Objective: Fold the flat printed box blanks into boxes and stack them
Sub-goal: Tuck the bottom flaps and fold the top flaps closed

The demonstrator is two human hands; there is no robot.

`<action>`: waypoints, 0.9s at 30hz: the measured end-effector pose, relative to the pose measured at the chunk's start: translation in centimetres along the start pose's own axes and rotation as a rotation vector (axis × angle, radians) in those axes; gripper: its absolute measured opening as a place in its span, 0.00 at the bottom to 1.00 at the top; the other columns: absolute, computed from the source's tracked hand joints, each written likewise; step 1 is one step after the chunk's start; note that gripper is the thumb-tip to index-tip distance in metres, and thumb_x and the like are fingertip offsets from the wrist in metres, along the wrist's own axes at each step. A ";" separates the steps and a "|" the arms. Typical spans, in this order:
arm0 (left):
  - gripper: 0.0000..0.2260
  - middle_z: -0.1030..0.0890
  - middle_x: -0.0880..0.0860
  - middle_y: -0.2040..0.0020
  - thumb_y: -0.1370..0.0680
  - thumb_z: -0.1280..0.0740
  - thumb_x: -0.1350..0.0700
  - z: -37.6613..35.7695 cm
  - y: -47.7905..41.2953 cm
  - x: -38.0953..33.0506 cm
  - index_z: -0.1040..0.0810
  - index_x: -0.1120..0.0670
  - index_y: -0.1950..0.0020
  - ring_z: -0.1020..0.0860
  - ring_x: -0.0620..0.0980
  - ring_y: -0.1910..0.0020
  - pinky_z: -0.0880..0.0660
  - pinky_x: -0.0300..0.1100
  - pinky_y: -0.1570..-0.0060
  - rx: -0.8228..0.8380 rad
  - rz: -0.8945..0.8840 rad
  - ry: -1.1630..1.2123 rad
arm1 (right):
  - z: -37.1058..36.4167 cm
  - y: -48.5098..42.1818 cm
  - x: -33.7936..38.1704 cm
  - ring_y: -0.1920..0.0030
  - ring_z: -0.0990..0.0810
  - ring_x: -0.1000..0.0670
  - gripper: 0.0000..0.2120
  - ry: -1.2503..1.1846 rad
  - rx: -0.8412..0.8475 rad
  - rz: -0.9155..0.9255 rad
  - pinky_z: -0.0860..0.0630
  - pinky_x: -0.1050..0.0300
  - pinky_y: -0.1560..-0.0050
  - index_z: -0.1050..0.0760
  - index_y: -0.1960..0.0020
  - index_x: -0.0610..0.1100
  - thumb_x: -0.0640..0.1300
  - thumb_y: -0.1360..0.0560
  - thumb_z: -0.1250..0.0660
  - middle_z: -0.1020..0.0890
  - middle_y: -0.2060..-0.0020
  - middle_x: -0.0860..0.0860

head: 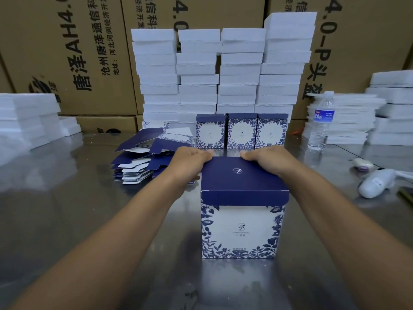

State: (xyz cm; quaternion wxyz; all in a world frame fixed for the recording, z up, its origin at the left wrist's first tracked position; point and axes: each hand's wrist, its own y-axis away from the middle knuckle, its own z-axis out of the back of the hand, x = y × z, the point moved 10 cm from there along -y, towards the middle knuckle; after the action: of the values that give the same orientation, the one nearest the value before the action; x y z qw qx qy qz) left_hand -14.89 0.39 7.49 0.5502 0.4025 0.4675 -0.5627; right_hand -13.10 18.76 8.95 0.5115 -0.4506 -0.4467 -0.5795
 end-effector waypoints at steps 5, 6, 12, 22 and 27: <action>0.14 0.30 0.56 0.70 0.20 0.37 0.54 0.0 0.1 -0.3 0.31 0.57 0.64 0.34 0.50 0.74 0.37 0.31 0.77 -0.033 -0.030 0.027 | 1.3 0.3 -0.4 0.86 0.29 0.56 0.11 -0.040 -0.133 0.020 0.40 0.72 0.85 0.22 0.54 0.30 0.40 0.27 0.30 0.19 0.74 0.44; 0.14 0.31 0.55 0.70 0.20 0.37 0.54 0.0 0.1 -0.3 0.32 0.57 0.64 0.34 0.49 0.75 0.37 0.30 0.78 -0.037 -0.030 0.034 | 1.7 0.3 -0.5 0.85 0.30 0.55 0.15 -0.048 -0.168 0.029 0.41 0.71 0.84 0.24 0.49 0.28 0.40 0.27 0.30 0.17 0.67 0.40; 0.09 0.29 0.58 0.61 0.21 0.36 0.53 0.0 1.0 0.2 0.29 0.56 0.58 0.32 0.54 0.62 0.37 0.43 0.62 -0.075 -0.010 0.152 | 1.7 0.7 -1.2 0.87 0.29 0.56 0.15 -0.156 -0.179 -0.013 0.39 0.70 0.87 0.25 0.47 0.31 0.42 0.26 0.30 0.26 0.71 0.47; 0.12 0.26 0.59 0.60 0.22 0.33 0.51 0.3 1.6 -0.2 0.29 0.56 0.62 0.29 0.54 0.62 0.33 0.43 0.63 -0.094 0.004 0.134 | 2.1 1.3 -2.2 0.87 0.29 0.54 0.12 -0.197 -0.223 -0.088 0.39 0.69 0.87 0.29 0.52 0.37 0.44 0.25 0.31 0.24 0.68 0.45; 0.05 0.21 0.46 0.48 0.28 0.27 0.50 1.4 4.9 -4.0 0.22 0.46 0.55 0.24 0.43 0.48 0.28 0.29 0.63 -0.044 -0.260 -0.244 | 2.1 1.2 -2.0 0.87 0.29 0.55 0.12 -0.177 -0.212 -0.075 0.39 0.69 0.87 0.28 0.50 0.36 0.43 0.26 0.30 0.24 0.68 0.46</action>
State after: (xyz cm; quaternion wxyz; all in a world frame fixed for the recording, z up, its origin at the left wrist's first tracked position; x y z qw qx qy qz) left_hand -9.67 0.18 11.26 0.5341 0.2552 0.4579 -0.6632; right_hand -11.63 21.14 7.49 0.3978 -0.5344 -0.4429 -0.6000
